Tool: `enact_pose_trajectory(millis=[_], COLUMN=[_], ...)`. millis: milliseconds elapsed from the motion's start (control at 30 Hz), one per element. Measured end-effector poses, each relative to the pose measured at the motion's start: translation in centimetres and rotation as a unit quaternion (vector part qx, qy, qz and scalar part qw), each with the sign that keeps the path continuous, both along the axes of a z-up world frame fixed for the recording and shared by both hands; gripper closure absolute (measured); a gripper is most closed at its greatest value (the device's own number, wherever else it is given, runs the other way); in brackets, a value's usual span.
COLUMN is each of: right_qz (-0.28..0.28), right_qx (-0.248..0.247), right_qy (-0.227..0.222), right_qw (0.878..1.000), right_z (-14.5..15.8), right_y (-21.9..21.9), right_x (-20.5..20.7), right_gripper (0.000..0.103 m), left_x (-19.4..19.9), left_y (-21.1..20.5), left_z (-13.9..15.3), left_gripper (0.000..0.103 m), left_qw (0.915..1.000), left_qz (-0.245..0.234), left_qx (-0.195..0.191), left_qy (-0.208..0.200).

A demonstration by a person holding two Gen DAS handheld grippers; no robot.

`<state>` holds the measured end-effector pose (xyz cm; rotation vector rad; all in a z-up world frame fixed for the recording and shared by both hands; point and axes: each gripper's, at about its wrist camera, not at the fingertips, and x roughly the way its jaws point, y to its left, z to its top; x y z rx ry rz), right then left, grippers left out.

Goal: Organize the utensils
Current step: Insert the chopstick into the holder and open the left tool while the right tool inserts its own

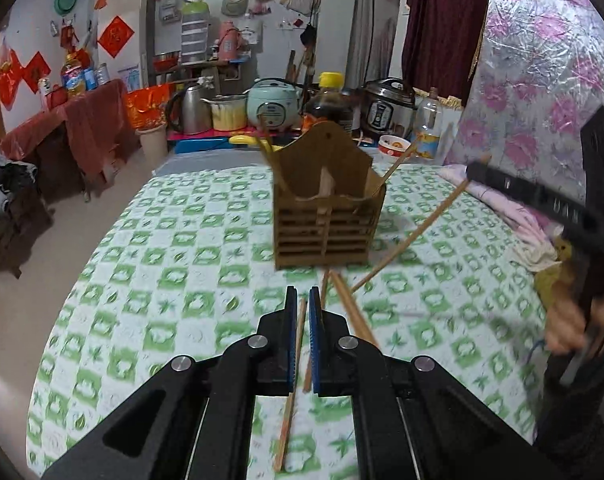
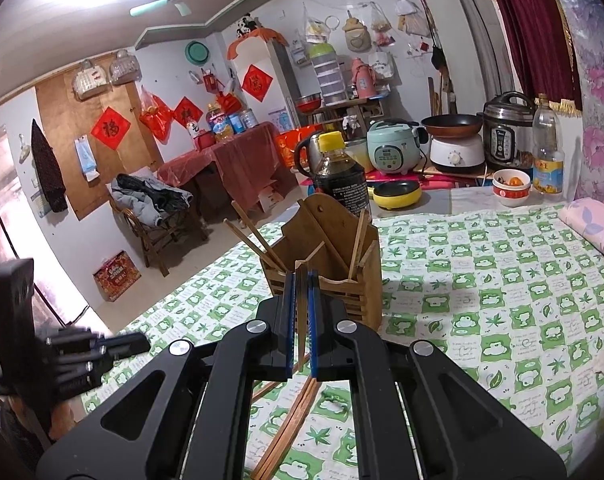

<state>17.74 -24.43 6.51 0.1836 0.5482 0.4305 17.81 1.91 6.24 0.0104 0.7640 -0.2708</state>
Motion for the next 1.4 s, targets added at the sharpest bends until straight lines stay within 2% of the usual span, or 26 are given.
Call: enact_pose_trajectory(millis=[100, 167, 233, 267, 367, 533, 600, 667, 700, 767, 833, 1033, 1167, 1267, 1400], right_qz=[-0.003, -0.003, 0.0, 0.002, 0.004, 0.004, 0.003, 0.003, 0.004, 0.004, 0.003, 0.005, 0.004, 0.002, -0.002], right_qx=[0.003, 0.007, 0.01, 0.01, 0.009, 0.013, 0.015, 0.019, 0.019, 0.019, 0.02, 0.023, 0.023, 0.026, 0.028], right_qy=[0.006, 0.013, 0.016, 0.017, 0.016, 0.017, 0.019, 0.021, 0.02, 0.02, 0.02, 0.016, 0.016, 0.017, 0.018], right_qw=[1.0, 1.0, 1.0, 1.0, 1.0, 1.0, 1.0, 1.0, 1.0, 1.0, 1.0, 1.0, 1.0, 1.0, 0.999], right_z=[-0.3, -0.5, -0.6, -0.7, -0.8, -0.9, -1.0, -1.0, -1.1, -1.1, -1.1, -0.9, -0.9, -0.8, -0.7], right_y=[-0.4, -0.6, -0.6, -0.6, -0.4, -0.3, -0.4, -0.5, -0.5, -0.6, -0.6, -0.6, -0.6, -0.8, -1.0], right_x=[0.3, 0.6, 0.6, 0.6, 0.5, 0.6, 0.7, 0.7, 0.7, 0.7, 0.7, 0.6, 0.5, 0.5, 0.7], right_gripper=[0.096, 0.096, 0.096, 0.096, 0.096, 0.096, 0.096, 0.096, 0.096, 0.096, 0.096, 0.096, 0.096, 0.096, 0.096], left_x=[0.1, -0.7, -1.8, -2.4, -3.6, -4.6, -4.8, -5.4, -5.5, -5.4, -5.5, -4.7, -2.8, -1.2, 1.2], left_y=[-0.9, -1.1, -0.9, -0.6, 0.2, 1.1, 1.4, 1.8, 1.8, 2.1, 1.9, 1.4, 0.8, -0.1, -1.0], left_z=[-1.3, -3.0, -4.8, -5.7, -8.2, -12.0, -12.9, -12.9, -12.9, -12.4, -11.4, -5.6, -2.3, -1.3, 0.3], left_gripper=[0.097, 0.091, 0.071, 0.068, 0.068, 0.068, 0.069, 0.077, 0.097, 0.097, 0.097, 0.097, 0.097, 0.097, 0.098], left_qw=[0.9993, 0.9984, 0.9974, 0.9971, 0.9948, 0.9899, 0.9887, 0.9915, 0.9917, 0.9928, 0.9945, 0.9984, 0.9993, 0.9995, 0.9997], left_qz=[-0.016, -0.022, -0.024, -0.019, -0.016, -0.004, -0.005, -0.005, -0.007, -0.01, -0.006, -0.003, -0.007, -0.006, -0.012], left_qx=[0.001, 0.014, 0.021, 0.022, 0.022, 0.057, 0.063, 0.061, 0.06, 0.036, 0.039, 0.023, 0.011, 0.018, 0.007], left_qy=[0.034, 0.05, 0.064, 0.071, 0.098, 0.13, 0.136, 0.115, 0.113, 0.114, 0.097, 0.052, 0.035, 0.025, 0.018])
